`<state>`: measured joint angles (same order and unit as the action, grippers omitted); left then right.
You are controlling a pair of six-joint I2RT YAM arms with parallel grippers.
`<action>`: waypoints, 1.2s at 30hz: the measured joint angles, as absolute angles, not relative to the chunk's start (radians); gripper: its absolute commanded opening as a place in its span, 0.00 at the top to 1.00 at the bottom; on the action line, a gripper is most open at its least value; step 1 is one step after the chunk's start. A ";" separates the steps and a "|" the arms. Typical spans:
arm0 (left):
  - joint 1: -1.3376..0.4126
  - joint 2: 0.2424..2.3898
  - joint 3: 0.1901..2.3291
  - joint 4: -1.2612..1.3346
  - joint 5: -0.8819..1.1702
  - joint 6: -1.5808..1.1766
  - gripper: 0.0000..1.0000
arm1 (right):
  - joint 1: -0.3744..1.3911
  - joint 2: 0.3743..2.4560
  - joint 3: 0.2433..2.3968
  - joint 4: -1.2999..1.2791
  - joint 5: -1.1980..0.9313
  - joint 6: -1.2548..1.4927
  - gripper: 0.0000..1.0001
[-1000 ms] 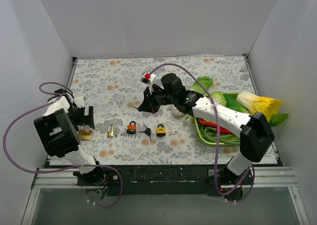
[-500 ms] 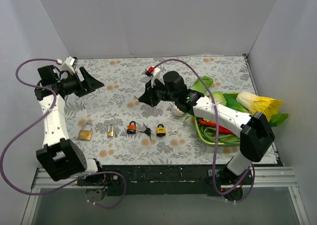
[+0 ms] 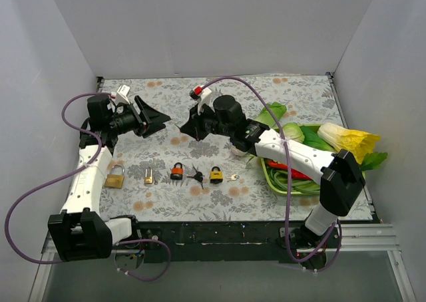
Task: Lock with the key
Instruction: Place the key at the center of the board.
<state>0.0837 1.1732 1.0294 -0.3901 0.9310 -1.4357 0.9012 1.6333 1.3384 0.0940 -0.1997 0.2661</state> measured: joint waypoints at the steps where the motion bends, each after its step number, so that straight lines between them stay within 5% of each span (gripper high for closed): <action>1: 0.071 1.173 1.026 -0.384 0.921 -1.450 0.49 | 0.906 1.637 1.344 0.094 -0.194 0.266 0.99; 14: -0.060 1.173 1.006 -0.355 0.811 -1.526 0.66 | 0.937 1.645 1.368 0.094 -0.159 0.259 0.99; 25: -0.063 1.174 1.006 -0.365 0.768 -1.528 1.00 | 0.937 1.647 1.373 0.100 -0.157 0.257 0.99; 26: -0.063 1.174 1.006 -0.366 0.767 -1.528 1.00 | 0.937 1.647 1.373 0.100 -0.159 0.257 0.96; 27: -0.063 1.174 1.006 -0.366 0.767 -1.527 1.00 | 0.937 1.647 1.373 0.100 -0.160 0.257 0.81; 30: -0.063 1.174 1.009 -0.384 0.759 -1.513 1.00 | 0.937 1.648 1.374 0.099 -0.172 0.257 0.57; 36: -0.035 1.249 1.115 -0.578 0.708 -1.325 1.00 | 0.926 1.648 1.373 0.079 -0.228 0.244 0.31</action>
<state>-0.0345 1.2488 1.1152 -0.5781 0.7078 -1.3251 0.9264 1.6482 1.3727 0.0788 -0.2276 0.2440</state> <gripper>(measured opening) 0.044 0.595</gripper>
